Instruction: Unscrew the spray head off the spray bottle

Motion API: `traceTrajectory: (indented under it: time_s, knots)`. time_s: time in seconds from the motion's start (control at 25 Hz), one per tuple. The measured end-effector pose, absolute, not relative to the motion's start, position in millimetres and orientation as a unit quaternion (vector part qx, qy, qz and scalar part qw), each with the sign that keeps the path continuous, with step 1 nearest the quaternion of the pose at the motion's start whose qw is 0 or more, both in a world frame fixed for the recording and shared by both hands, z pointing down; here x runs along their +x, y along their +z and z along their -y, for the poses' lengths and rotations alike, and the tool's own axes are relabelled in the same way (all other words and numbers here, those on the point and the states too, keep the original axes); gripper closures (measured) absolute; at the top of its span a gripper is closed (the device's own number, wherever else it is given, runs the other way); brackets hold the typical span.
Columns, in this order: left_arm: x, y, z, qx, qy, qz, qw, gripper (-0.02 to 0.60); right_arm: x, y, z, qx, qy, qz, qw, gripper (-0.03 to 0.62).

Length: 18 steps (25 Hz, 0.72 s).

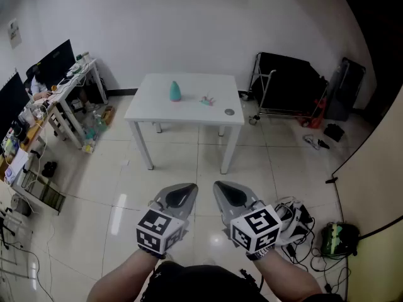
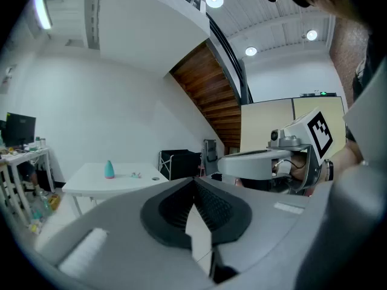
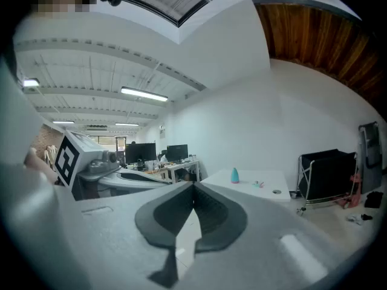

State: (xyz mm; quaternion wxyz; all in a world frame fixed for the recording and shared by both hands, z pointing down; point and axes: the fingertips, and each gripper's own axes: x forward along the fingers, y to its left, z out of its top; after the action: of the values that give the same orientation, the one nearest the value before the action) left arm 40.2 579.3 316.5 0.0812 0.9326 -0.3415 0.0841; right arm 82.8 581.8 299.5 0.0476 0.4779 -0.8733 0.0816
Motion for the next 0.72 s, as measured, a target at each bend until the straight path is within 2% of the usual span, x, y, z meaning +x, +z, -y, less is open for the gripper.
traceTrajectory:
  time_s: [0.72]
  knots:
    - [45.4, 320.6, -538.8, 0.936, 0.084, 0.332, 0.083, 0.565, 84.9, 305.9, -543.9, 0.484, 0.086, 0.869, 0.053, 0.602]
